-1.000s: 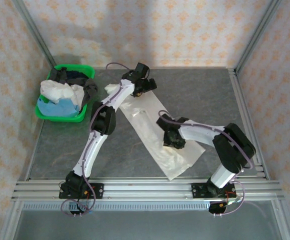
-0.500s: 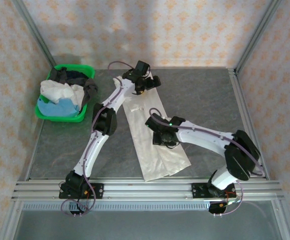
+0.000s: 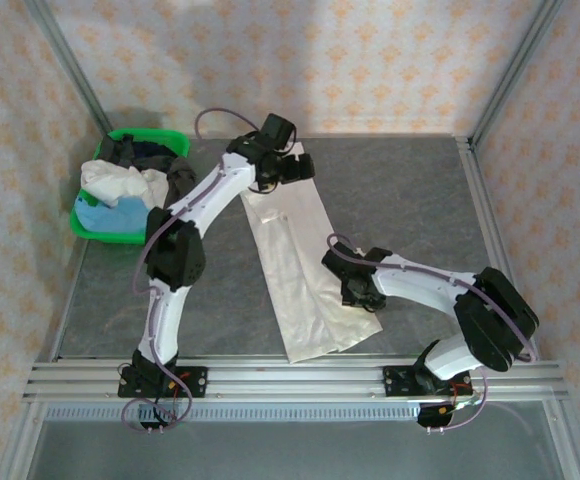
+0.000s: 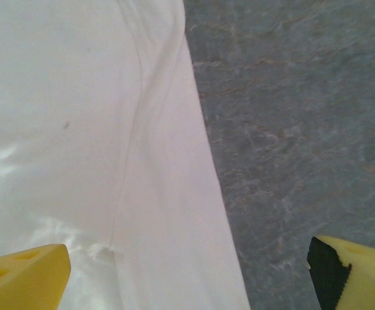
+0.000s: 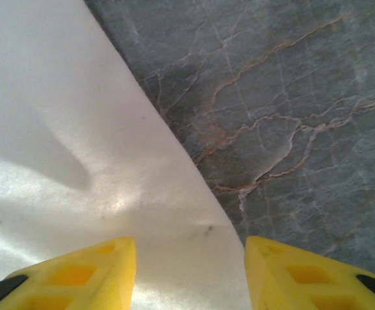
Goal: Fold and stack the t-shirts
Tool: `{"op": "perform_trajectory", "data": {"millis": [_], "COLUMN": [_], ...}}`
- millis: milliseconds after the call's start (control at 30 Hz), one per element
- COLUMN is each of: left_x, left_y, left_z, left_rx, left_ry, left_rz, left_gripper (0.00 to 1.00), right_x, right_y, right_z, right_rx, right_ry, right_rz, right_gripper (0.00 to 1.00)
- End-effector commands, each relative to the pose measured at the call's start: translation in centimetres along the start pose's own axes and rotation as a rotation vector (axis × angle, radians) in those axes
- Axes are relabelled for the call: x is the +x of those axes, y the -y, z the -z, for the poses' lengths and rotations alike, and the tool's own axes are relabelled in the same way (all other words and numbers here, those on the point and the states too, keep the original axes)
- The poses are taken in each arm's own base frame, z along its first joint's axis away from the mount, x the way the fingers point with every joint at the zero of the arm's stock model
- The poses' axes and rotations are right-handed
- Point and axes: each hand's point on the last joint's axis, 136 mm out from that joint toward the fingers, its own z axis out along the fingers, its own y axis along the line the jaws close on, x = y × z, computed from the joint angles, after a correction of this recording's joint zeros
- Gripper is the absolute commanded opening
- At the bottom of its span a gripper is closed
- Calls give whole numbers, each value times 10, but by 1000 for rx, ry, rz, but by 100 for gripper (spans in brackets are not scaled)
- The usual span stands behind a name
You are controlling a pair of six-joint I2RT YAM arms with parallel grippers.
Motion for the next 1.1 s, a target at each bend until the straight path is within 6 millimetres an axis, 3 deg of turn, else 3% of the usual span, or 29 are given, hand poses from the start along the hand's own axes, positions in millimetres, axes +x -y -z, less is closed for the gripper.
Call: {"op": "perform_trajectory", "data": {"millis": [0,233,400,600,700,800,900,1000,1067], "left_x": [22,8,6,5,0,-8,-13,-22,-32], "left_y": [-28,-23,-10,6,22,35,52,63,68], "left_z": [-62,-105,-133,-161,-167,-165,-153,-121,-89], "left_rx": [-107,-124,-37,101,186,251,306,298,278], "left_ry": [-82,-67,-73,-89,-79,-60,-55,-30,0], "left_rz": [25,18,26,70,89,102,100,59,30], "left_gripper": [95,93,92,92,92,92,93,94,98], "right_x": [10,26,40,36,32,24,27,40,46], "right_y": [4,3,-18,-48,-43,-10,17,27,23], "right_z": [-9,-9,-6,26,39,48,43,27,17], "right_rx": [-2,-29,-96,-206,-214,-131,-85,-79,-99], "right_ry": [-17,-7,-22,9,34,102,119,77,53], "right_rz": [-53,-113,-135,-114,-108,-105,-115,-118,-110], "right_gripper": [47,47,47,47,48,51,52,52,52]}}
